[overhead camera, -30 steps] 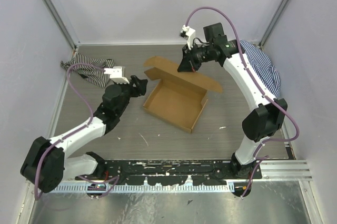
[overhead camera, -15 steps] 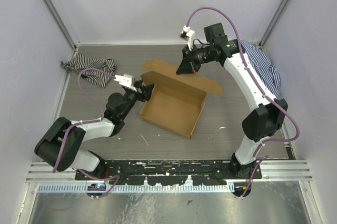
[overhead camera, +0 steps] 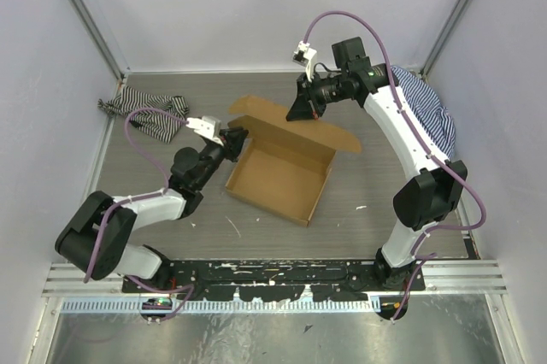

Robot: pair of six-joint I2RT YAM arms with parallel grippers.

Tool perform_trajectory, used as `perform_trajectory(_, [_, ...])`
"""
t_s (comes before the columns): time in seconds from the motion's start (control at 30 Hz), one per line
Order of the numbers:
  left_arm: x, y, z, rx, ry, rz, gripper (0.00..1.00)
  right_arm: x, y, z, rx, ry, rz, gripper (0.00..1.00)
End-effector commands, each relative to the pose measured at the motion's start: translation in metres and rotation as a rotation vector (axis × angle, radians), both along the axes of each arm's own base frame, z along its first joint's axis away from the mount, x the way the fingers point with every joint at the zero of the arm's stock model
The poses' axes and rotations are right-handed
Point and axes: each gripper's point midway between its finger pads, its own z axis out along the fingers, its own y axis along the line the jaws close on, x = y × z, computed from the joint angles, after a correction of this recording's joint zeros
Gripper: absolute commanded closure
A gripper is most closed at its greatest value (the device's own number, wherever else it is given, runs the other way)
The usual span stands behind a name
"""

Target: Fold the paper box

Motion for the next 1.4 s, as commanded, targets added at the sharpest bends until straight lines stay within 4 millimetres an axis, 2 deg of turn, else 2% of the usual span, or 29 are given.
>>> perform_trajectory(0.0, [-0.008,-0.004,0.037,-0.05,-0.058,-0.043,0.76,0.001,0.002,0.015,0.031,-0.031,0.006,0.99])
perform_trajectory(0.2, [-0.024,-0.011,0.036,-0.081,0.003,-0.113,0.77,0.007,0.004,0.009,0.025,-0.004,-0.006,0.99])
perform_trajectory(0.27, [-0.024,-0.009,0.032,-0.068,0.003,-0.099,0.76,0.007,0.004,0.008,0.024,-0.002,-0.006,0.99])
perform_trajectory(0.3, [-0.023,-0.006,0.029,-0.05,-0.003,-0.081,0.7,0.007,0.004,0.009,0.025,-0.002,-0.006,0.99])
perform_trajectory(0.37, [-0.017,0.005,0.022,-0.014,-0.015,-0.015,0.43,0.006,0.003,0.011,0.025,-0.008,-0.007,0.99])
perform_trajectory(0.4, [-0.014,0.011,0.019,0.007,-0.02,0.019,0.36,0.005,0.003,0.011,0.024,-0.01,-0.009,0.99])
perform_trajectory(0.47, [-0.005,0.029,0.013,0.018,-0.015,0.128,0.25,0.004,0.002,0.012,0.027,-0.013,-0.007,0.99])
perform_trajectory(0.57, [-0.003,0.042,0.011,0.028,-0.045,0.194,0.21,-0.001,0.001,0.016,0.031,-0.016,-0.005,0.99])
perform_trajectory(0.7, [-0.008,0.041,0.019,0.021,-0.088,0.176,0.2,-0.002,-0.004,0.026,0.047,-0.039,-0.011,0.99])
perform_trajectory(0.8, [-0.013,0.042,0.034,0.03,-0.135,0.161,0.22,0.004,-0.009,0.036,0.093,-0.019,-0.009,0.99])
perform_trajectory(1.1, [-0.016,0.006,0.054,0.085,-0.206,-0.065,0.36,0.0,-0.016,0.046,0.159,0.006,0.01,0.99])
perform_trajectory(1.27, [-0.019,0.0,0.064,0.062,-0.219,-0.098,0.36,-0.008,-0.02,0.052,0.169,-0.02,0.016,0.99])
perform_trajectory(1.37, [-0.016,0.004,0.065,0.079,-0.234,-0.072,0.32,-0.011,-0.021,0.055,0.174,-0.028,0.019,0.99])
